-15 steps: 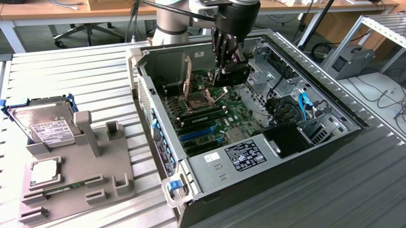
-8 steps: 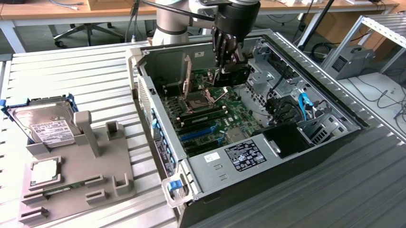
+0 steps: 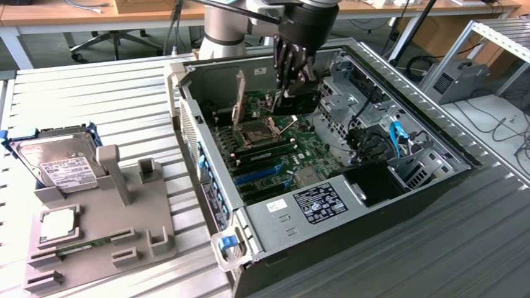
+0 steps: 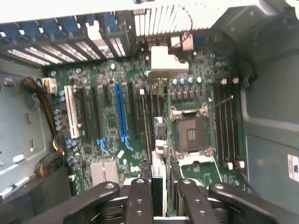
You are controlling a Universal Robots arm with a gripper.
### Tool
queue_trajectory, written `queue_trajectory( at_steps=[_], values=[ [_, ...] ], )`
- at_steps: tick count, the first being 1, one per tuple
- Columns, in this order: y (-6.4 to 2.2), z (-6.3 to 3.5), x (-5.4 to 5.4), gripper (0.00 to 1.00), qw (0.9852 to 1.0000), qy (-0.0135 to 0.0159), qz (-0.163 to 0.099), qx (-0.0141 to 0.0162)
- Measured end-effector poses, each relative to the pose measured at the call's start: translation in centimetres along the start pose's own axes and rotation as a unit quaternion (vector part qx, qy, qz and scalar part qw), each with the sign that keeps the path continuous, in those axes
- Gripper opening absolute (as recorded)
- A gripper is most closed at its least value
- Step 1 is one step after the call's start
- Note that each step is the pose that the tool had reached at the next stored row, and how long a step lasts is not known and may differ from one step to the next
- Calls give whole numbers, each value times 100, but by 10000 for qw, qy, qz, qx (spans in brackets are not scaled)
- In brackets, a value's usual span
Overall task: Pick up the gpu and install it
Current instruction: 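Insert the gpu into the slot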
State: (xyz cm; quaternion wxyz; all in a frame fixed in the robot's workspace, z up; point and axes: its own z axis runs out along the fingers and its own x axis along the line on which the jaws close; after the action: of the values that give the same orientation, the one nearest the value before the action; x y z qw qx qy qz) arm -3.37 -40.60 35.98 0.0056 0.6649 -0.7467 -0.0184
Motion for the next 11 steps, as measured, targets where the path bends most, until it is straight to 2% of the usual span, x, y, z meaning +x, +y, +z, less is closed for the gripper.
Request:
queue_trajectory(
  at_steps=[1,2,3,4,11],
  values=[
    [0,3,0,26,10000,9,2,-74],
    [0,5,0,26,9999,15,3,-130],
    [0,6,0,26,9999,18,4,-158],
    [0,5,0,26,9999,20,4,-166],
    [1,6,1,26,9999,19,-5,-166]
  ],
)
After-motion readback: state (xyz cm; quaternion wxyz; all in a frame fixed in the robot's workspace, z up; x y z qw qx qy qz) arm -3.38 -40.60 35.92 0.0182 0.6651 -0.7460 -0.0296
